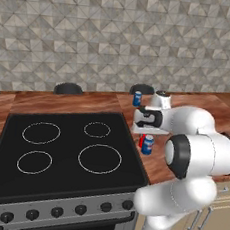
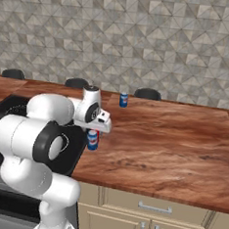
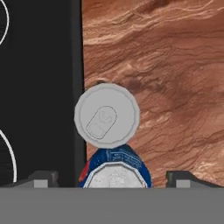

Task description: Four empty soda cans are scattered around the kitchen. Gather all the cans and cluster them next to the stove for recycling.

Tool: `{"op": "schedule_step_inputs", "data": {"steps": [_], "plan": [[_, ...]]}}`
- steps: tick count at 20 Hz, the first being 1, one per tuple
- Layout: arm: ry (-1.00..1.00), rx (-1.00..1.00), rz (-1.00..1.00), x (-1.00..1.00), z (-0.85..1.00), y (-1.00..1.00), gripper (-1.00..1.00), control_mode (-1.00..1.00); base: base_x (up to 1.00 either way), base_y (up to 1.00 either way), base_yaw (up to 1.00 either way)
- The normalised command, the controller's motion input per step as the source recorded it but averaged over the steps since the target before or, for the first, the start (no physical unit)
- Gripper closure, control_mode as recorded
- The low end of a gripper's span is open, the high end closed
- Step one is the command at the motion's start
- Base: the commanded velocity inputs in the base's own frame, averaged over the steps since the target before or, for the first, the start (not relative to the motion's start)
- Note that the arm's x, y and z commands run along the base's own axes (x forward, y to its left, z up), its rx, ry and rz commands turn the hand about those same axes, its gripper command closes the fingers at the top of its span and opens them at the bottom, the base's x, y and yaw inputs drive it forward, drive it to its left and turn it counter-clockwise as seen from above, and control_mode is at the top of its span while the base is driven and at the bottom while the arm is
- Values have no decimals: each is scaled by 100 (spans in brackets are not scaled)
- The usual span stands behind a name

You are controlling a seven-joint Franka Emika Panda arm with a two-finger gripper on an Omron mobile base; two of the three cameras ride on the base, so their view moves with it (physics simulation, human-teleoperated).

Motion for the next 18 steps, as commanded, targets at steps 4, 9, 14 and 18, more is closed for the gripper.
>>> {"op": "schedule_step_inputs", "data": {"steps": [4, 9, 14, 18], "plan": [[-7, -7, 0, -38, 51, 0, -100, -100, 0, 0, 0], [-8, -6, 0, -70, 42, 0, -100, -100, 0, 0, 0], [-2, 0, 0, -80, 19, -1, -100, -100, 0, 0, 0], [-2, 0, 0, -80, 9, -4, -100, -100, 0, 0, 0]]}}
